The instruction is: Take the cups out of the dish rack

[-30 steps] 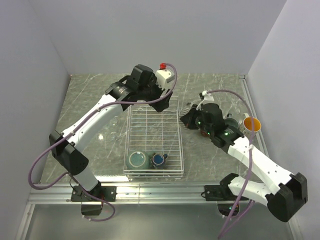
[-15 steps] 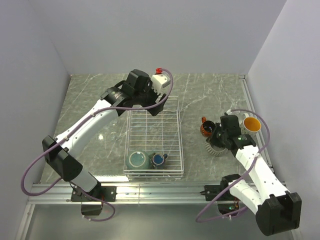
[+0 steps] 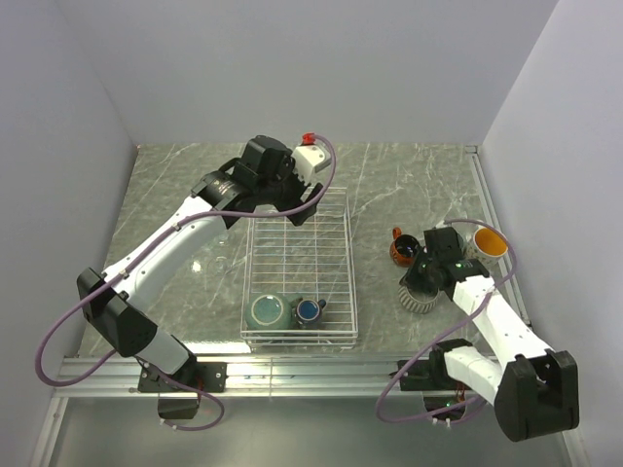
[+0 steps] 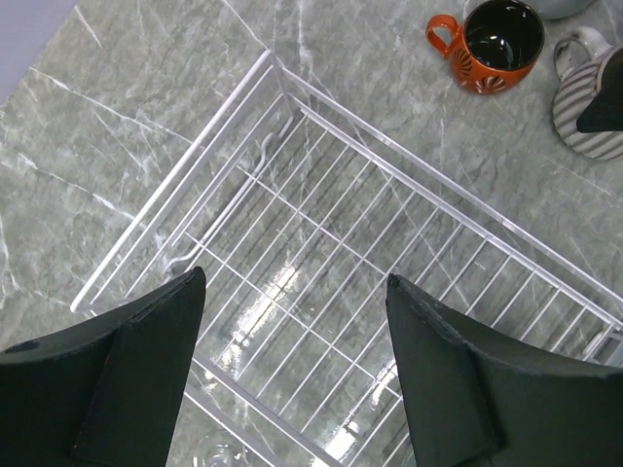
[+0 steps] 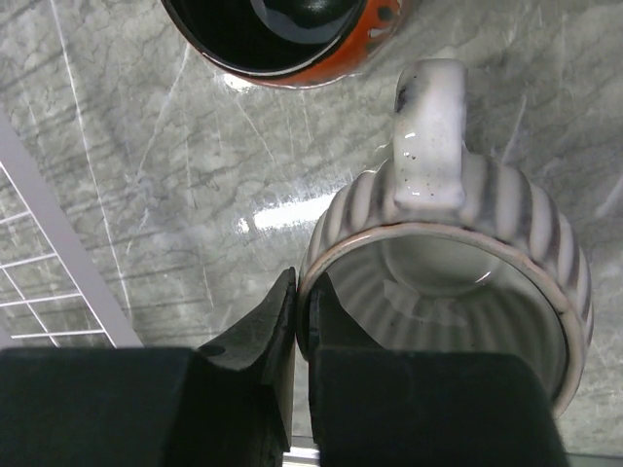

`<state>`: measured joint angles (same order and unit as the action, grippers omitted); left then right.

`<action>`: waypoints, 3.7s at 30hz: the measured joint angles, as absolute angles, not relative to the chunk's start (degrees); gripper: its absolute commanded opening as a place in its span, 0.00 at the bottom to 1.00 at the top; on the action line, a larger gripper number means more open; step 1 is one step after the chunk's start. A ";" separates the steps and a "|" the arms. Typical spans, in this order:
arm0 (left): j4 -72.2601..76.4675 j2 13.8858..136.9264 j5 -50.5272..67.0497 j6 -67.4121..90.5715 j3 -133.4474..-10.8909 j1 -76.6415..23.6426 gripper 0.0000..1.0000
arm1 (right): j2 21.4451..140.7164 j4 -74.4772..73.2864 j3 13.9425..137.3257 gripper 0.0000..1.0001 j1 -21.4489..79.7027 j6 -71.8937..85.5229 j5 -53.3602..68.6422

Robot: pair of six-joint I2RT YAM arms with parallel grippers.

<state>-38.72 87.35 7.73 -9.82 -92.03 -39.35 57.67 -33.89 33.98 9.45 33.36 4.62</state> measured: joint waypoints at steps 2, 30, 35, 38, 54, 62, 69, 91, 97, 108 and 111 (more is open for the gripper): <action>-38.89 87.35 8.08 -10.31 -91.94 -39.35 0.79 | 58.02 -33.56 33.98 0.32 9.37 33.12 4.95; -55.57 105.80 7.53 -10.09 -89.73 -61.82 0.64 | 40.49 -41.52 44.69 0.56 9.17 30.15 1.21; -57.84 106.76 6.66 -9.58 -89.89 -63.11 0.65 | 39.90 -41.69 44.66 0.56 9.17 29.89 0.38; -58.98 107.33 6.04 -9.58 -89.91 -63.48 0.65 | 39.42 -41.67 44.58 0.56 9.17 29.65 0.03; -59.29 110.54 1.83 -11.57 -90.48 -64.93 0.23 | 38.46 -41.06 43.48 0.56 9.17 29.26 0.05; -61.58 110.89 1.17 -12.82 -93.06 -64.93 0.00 | 37.82 -40.66 43.48 0.56 9.17 29.06 0.05; -62.83 110.91 0.45 -12.97 -94.35 -64.79 0.00 | 37.23 -40.66 43.48 0.56 9.17 29.04 0.03; -49.74 101.58 3.86 -4.64 -111.98 -49.10 0.00 | 31.40 -7.33 37.28 0.80 9.32 36.07 36.69; -42.26 96.53 10.35 1.80 -111.94 -44.93 0.00 | 33.76 8.27 30.92 0.74 12.01 46.59 40.01; -41.43 96.27 19.73 5.74 -112.64 -45.82 0.00 | 41.89 18.92 31.22 0.69 21.65 50.28 36.64; -41.43 96.27 21.47 5.82 -112.64 -45.78 0.00 | 42.44 19.38 32.29 0.66 21.67 49.74 35.53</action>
